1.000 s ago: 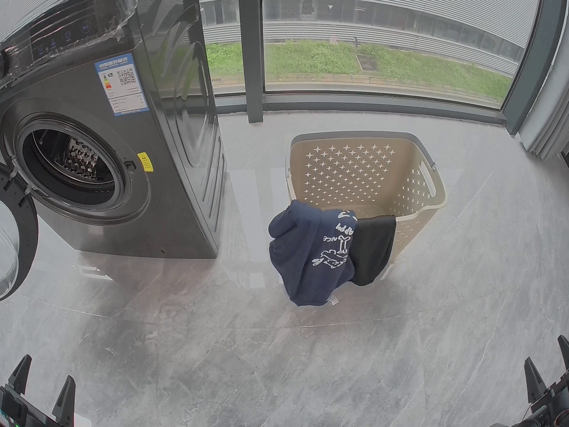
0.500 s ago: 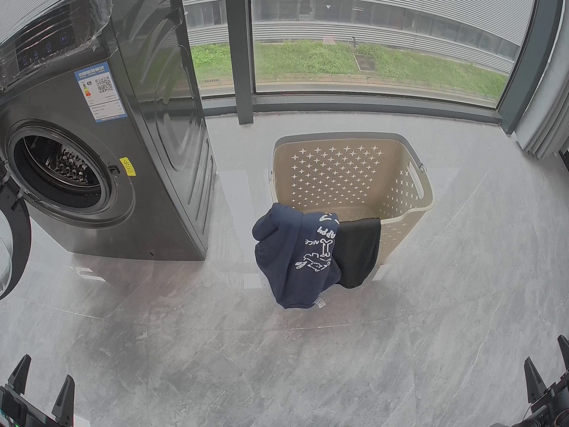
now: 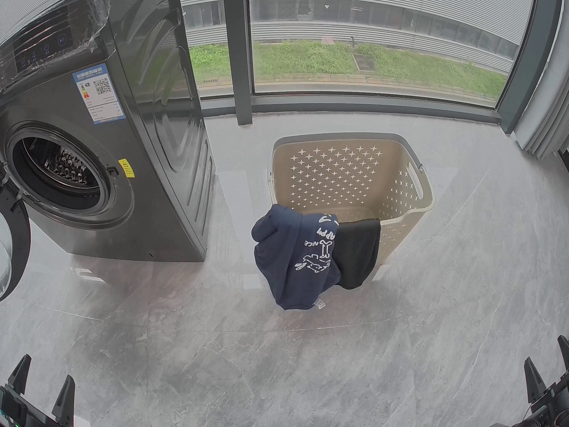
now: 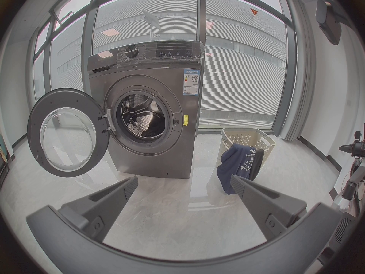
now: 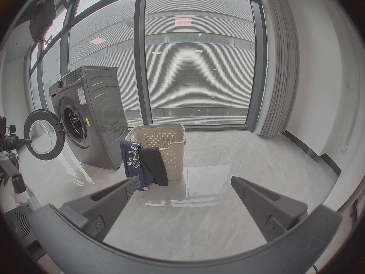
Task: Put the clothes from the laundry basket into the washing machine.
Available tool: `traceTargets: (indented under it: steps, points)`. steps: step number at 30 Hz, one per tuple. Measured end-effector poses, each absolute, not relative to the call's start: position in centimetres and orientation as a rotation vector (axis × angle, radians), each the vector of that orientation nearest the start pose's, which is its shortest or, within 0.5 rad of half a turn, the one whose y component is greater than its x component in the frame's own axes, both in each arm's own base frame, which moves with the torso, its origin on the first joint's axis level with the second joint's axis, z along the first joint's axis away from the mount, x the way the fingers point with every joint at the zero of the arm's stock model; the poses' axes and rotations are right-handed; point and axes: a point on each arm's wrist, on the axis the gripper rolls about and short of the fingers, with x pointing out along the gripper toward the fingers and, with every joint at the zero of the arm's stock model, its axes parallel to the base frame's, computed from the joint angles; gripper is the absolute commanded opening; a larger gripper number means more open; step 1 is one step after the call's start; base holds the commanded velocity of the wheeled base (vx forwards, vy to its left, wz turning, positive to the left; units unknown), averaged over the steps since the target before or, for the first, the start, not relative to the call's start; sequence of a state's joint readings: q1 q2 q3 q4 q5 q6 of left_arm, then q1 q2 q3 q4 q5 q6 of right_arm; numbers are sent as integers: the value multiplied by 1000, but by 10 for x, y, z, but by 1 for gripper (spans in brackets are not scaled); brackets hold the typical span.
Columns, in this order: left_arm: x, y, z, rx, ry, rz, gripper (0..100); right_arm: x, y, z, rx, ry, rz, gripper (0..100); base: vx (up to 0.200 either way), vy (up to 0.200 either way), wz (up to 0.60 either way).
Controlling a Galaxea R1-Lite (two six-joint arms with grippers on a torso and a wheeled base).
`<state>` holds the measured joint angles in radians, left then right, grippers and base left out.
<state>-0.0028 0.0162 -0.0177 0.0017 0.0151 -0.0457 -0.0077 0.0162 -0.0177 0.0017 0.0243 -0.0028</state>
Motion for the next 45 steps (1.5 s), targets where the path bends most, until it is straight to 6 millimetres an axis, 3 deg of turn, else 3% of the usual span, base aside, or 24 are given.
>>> traceTargets:
  steps: [10,16,34,45]
  points:
    - [-23,0,81,-45,0,12,100,-23,1,81,-3,0,17,100,20,0,0]
    - [-23,0,81,-47,0,12,100,-23,1,81,-2,0,16,100,0,-200,0]
    - [-23,0,81,-47,0,12,100,-23,1,81,-2,0,17,100,0,0,0]
    - [-23,0,81,-47,0,11,100,-23,1,81,-4,0,16,100,0,-164,0]
